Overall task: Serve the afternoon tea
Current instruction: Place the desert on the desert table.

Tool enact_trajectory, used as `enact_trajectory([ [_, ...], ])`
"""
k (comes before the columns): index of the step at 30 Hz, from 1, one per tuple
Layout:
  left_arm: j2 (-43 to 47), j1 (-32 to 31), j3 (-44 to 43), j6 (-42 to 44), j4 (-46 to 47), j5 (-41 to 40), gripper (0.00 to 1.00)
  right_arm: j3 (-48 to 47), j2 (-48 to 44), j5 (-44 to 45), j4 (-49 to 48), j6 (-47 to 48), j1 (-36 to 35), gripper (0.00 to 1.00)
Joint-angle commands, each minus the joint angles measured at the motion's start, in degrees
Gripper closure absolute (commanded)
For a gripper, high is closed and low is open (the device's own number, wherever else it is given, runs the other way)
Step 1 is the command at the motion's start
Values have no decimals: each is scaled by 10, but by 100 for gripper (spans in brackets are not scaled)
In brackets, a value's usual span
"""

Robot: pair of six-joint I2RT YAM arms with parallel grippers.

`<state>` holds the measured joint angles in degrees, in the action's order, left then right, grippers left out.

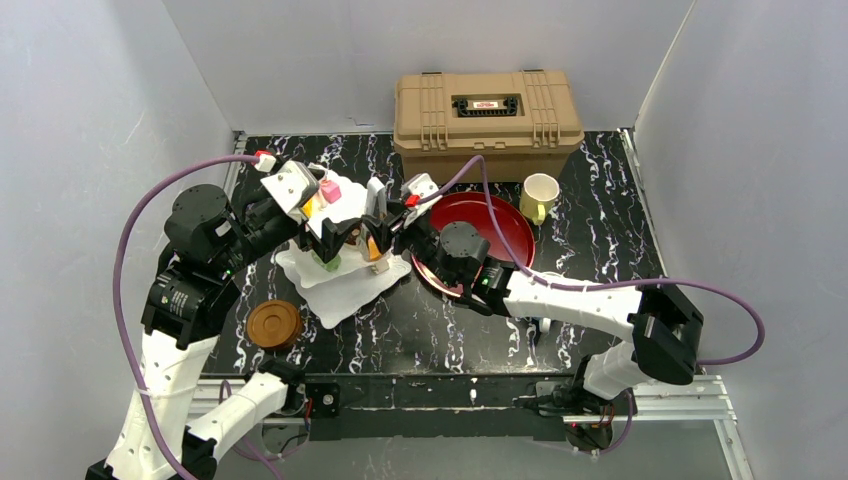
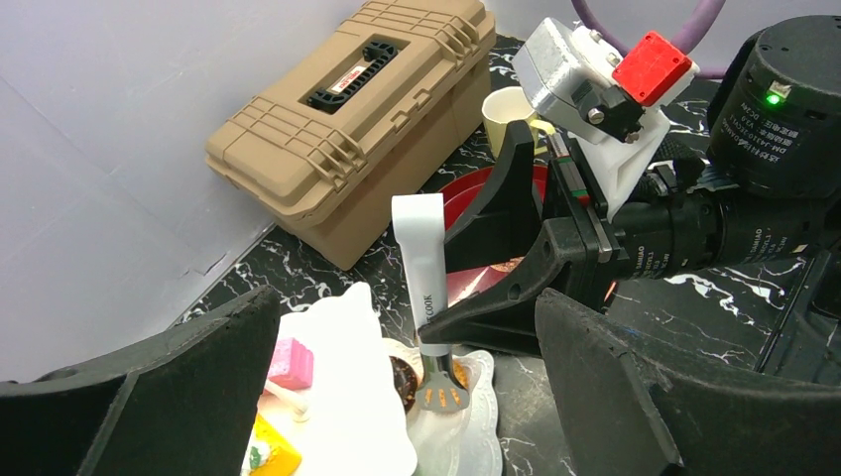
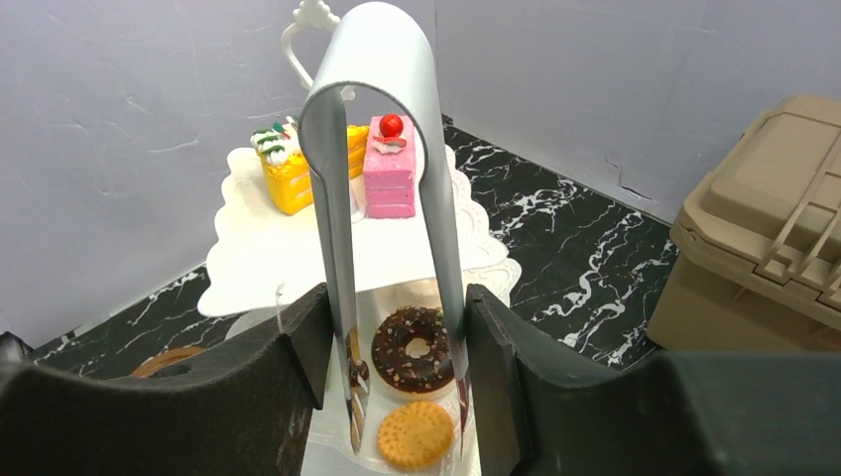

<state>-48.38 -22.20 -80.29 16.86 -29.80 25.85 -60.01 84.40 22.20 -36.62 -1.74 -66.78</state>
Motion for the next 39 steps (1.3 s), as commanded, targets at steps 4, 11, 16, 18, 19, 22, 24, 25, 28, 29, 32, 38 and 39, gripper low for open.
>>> enact_trajectory([
  [4,3,1,-3,-1,8,-1,1,0,-24,15,-64,-1,-1,42],
  [11,4,1,-6,2,5,-4,1,11,-64,32,-60,11,-1,55],
  [16,2,1,-7,0,7,-1,1,39,-126,66,-2,36,0,58],
  [18,1,1,-6,-1,7,0,1,59,-151,80,22,38,4,59],
  [19,1,1,-7,-1,7,1,1,70,-163,86,36,37,8,60],
  [22,0,1,-9,0,6,3,1,117,-195,113,78,30,19,60],
  [24,0,1,-10,-1,5,3,1,151,-217,128,99,22,31,60],
  [25,0,1,-10,-1,4,3,1,168,-229,136,107,15,36,59],
  [28,0,1,-8,0,3,3,1,210,-264,152,136,-18,57,59],
  [29,0,1,-10,0,3,3,1,220,-275,157,149,-27,63,59],
  [32,0,1,-9,0,4,3,1,238,-308,166,189,-52,73,58],
  [38,0,1,-5,-1,8,3,1,263,-344,182,243,-84,74,57],
  [39,0,1,-4,-1,9,3,1,267,-346,185,244,-87,74,57],
])
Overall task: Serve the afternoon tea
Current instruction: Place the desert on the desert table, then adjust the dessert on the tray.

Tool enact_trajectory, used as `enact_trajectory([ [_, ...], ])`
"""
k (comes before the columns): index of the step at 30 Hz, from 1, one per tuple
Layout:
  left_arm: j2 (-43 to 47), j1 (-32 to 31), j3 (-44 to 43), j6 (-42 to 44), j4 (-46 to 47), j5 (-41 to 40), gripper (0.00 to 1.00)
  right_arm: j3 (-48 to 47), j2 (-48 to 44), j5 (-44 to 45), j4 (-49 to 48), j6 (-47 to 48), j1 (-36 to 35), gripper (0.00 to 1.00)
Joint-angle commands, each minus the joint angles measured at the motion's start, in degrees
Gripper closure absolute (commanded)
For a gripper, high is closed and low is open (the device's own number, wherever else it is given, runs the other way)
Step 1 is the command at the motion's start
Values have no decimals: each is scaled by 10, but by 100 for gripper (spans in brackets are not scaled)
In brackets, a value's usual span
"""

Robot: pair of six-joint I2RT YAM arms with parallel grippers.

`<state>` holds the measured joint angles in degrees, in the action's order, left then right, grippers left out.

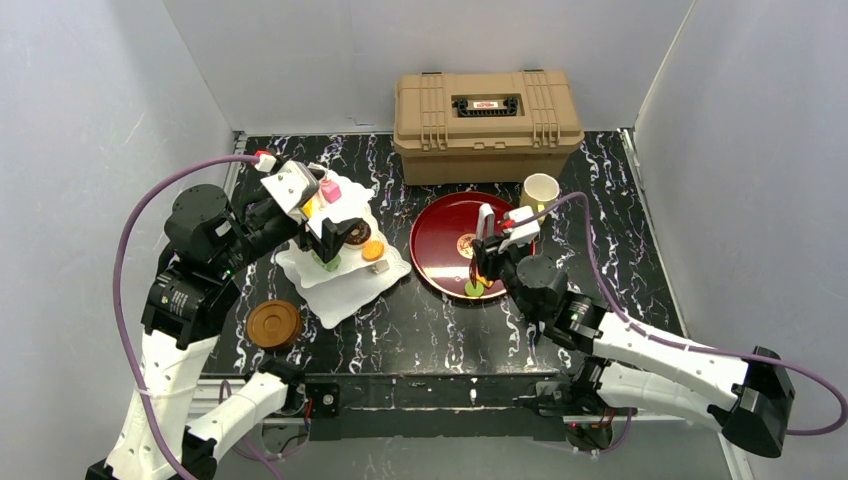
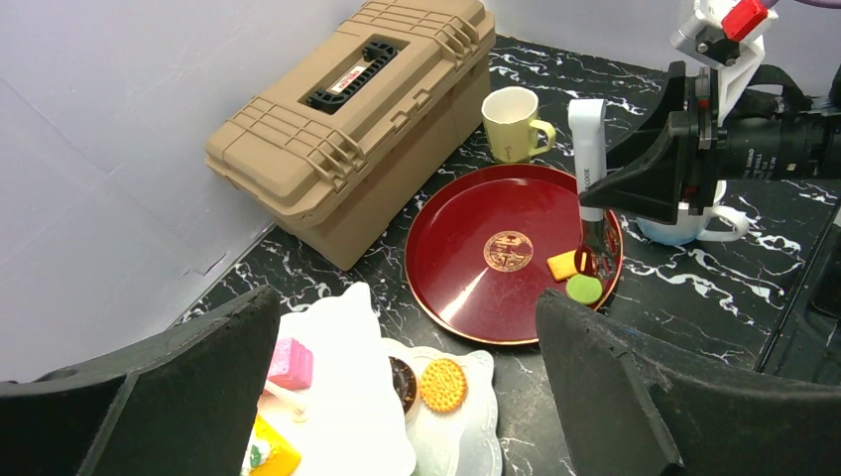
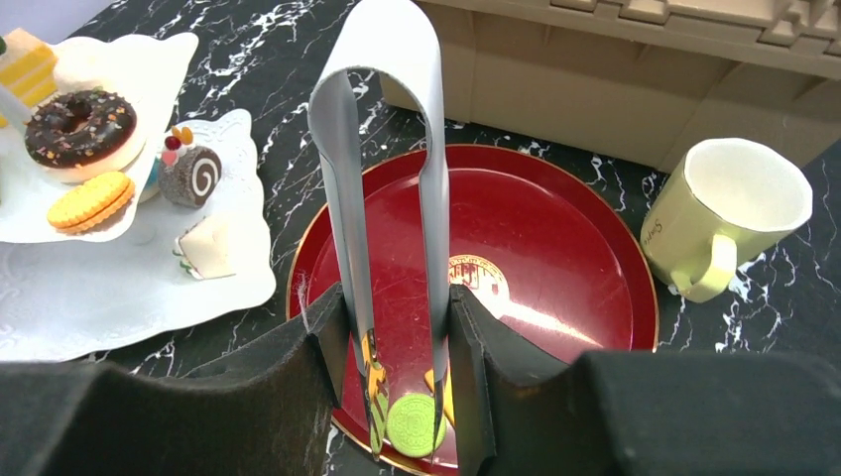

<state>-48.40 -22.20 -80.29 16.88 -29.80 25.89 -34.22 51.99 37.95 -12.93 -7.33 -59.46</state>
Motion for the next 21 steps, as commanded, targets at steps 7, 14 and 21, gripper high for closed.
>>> enact_trajectory([
  [7,3,1,-2,0,8,1,1,33,-9,28,-24,-53,1,57],
  [14,2,1,0,0,10,1,1,53,13,38,-72,-58,1,53],
  [21,0,1,0,-2,11,3,1,78,37,58,-139,-57,1,53],
])
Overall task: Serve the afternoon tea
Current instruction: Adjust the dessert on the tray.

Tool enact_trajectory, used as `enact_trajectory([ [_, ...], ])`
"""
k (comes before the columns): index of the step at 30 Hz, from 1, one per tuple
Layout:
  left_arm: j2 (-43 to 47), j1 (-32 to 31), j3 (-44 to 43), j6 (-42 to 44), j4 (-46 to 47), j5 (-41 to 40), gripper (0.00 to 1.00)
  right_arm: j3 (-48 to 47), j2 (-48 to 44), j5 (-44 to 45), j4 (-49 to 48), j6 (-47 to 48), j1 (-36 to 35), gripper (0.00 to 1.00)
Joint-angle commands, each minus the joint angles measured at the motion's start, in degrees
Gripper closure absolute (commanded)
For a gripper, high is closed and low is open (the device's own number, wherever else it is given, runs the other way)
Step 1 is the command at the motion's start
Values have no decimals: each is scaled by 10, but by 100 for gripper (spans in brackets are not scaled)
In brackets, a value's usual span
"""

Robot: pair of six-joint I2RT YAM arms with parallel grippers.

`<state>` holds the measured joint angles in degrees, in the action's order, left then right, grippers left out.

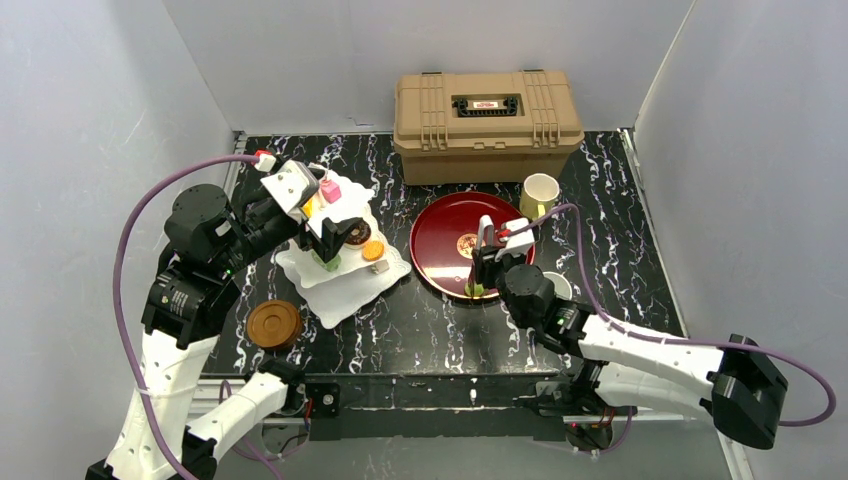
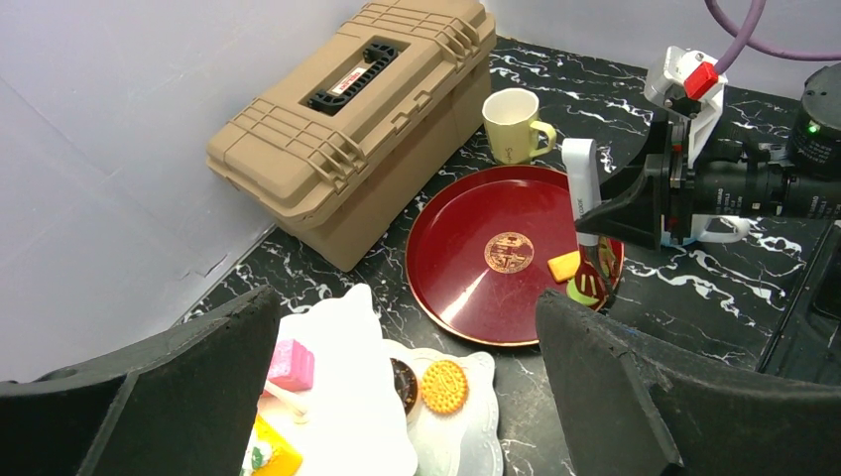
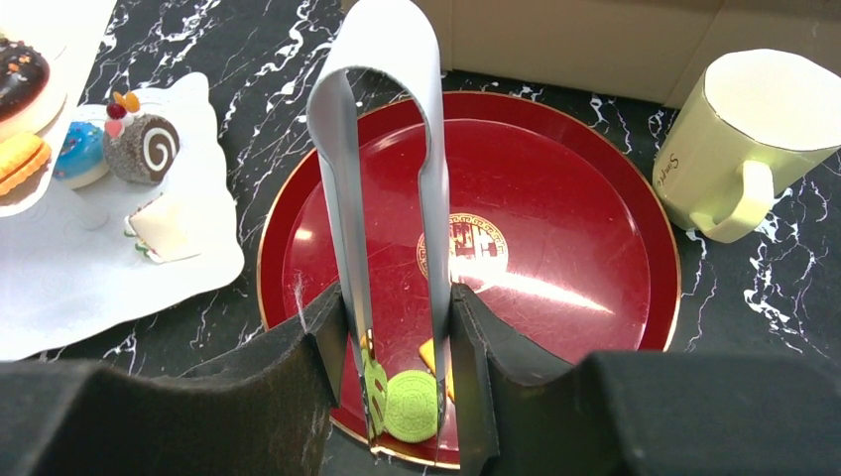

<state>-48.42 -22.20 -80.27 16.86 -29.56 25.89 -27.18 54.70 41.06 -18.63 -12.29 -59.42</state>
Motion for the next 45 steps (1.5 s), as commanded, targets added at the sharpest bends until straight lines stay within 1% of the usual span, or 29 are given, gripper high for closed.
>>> enact_trajectory([
  [1,0,1,-1,-1,8,3,1,9,16,26,-92,-7,1,53],
  [11,-1,1,-1,-4,8,5,1,4,51,33,-140,38,2,53],
  [15,-1,1,-2,-5,9,6,1,2,55,33,-139,51,8,52],
  [24,-3,1,-3,-7,8,8,1,17,50,21,-138,46,35,50],
  [29,-4,1,-4,-6,9,9,1,-2,53,-10,-143,49,69,49],
  [33,-4,1,-5,-7,8,10,1,-21,76,-47,-148,49,92,49],
  [35,-4,1,-5,-6,7,10,1,-29,89,-62,-150,50,95,47],
  [38,-4,1,-4,-5,6,7,1,-39,107,-82,-149,52,96,46],
  [45,-2,1,-2,-3,7,6,1,-56,116,-91,-154,58,96,49],
])
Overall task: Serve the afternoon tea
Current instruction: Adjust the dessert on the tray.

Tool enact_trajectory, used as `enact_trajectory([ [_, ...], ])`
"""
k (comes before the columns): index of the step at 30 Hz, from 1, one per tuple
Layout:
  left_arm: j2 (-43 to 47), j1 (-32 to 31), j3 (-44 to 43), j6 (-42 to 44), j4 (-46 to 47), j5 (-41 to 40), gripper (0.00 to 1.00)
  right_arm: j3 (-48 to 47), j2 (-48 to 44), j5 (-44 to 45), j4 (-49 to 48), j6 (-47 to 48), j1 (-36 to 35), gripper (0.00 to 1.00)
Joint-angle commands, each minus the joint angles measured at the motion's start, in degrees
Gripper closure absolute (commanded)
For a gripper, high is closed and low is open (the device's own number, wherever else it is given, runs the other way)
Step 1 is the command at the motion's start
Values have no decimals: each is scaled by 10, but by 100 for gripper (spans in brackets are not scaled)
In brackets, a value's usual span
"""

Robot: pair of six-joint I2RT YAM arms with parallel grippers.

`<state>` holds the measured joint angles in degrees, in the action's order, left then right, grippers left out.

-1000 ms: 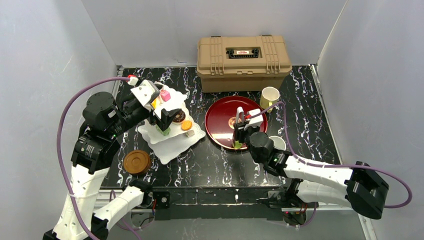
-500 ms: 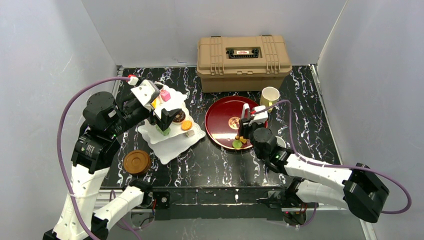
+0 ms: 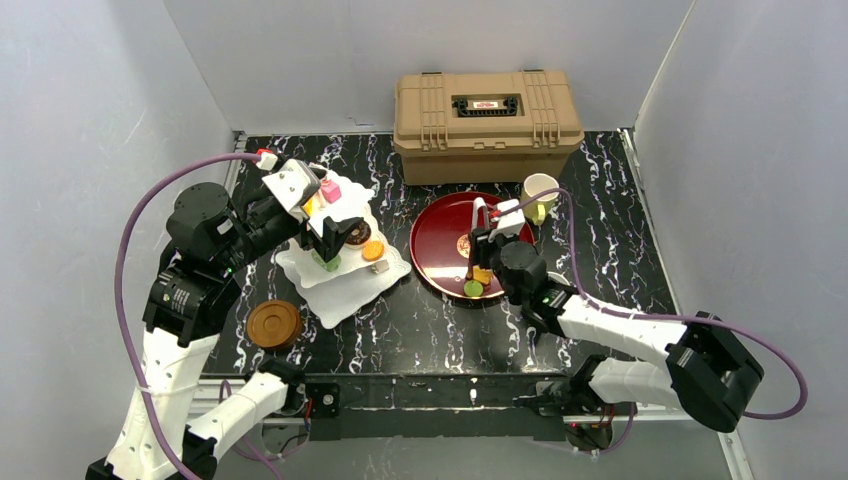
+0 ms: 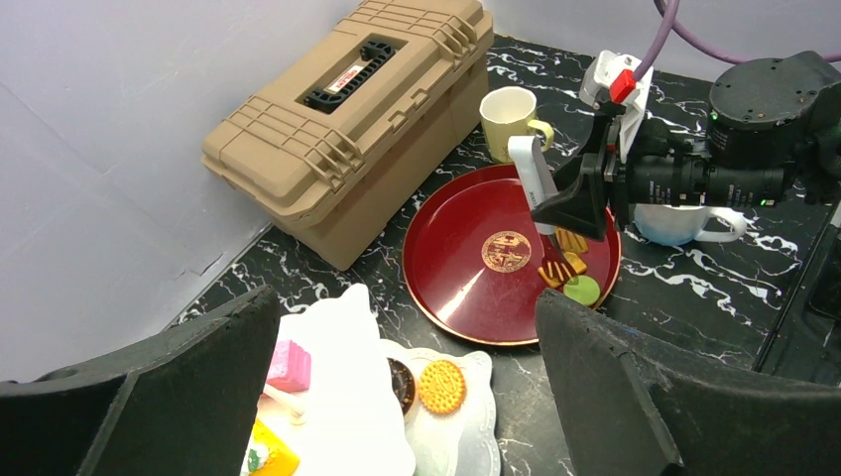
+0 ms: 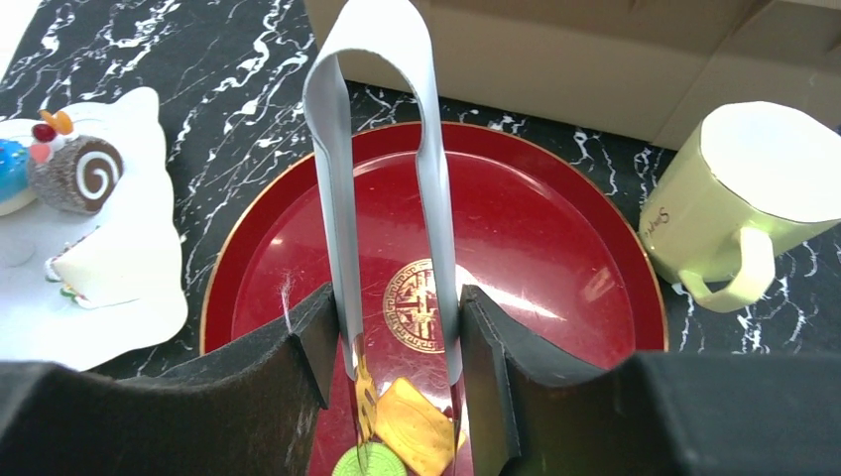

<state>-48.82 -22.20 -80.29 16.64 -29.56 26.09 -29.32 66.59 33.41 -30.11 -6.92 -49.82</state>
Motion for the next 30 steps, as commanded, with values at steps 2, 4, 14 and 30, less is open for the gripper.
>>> enact_trajectory([
  [2,2,1,-2,-1,8,4,1,-41,-5,-15,-39,9,0,50],
  [4,2,1,-2,-1,9,4,1,-46,-6,-19,-39,14,0,51],
  [14,2,1,-3,0,8,4,1,-54,-25,-72,-16,-15,0,64],
  [30,0,1,-3,4,8,0,1,-27,-36,-129,13,-80,0,91],
])
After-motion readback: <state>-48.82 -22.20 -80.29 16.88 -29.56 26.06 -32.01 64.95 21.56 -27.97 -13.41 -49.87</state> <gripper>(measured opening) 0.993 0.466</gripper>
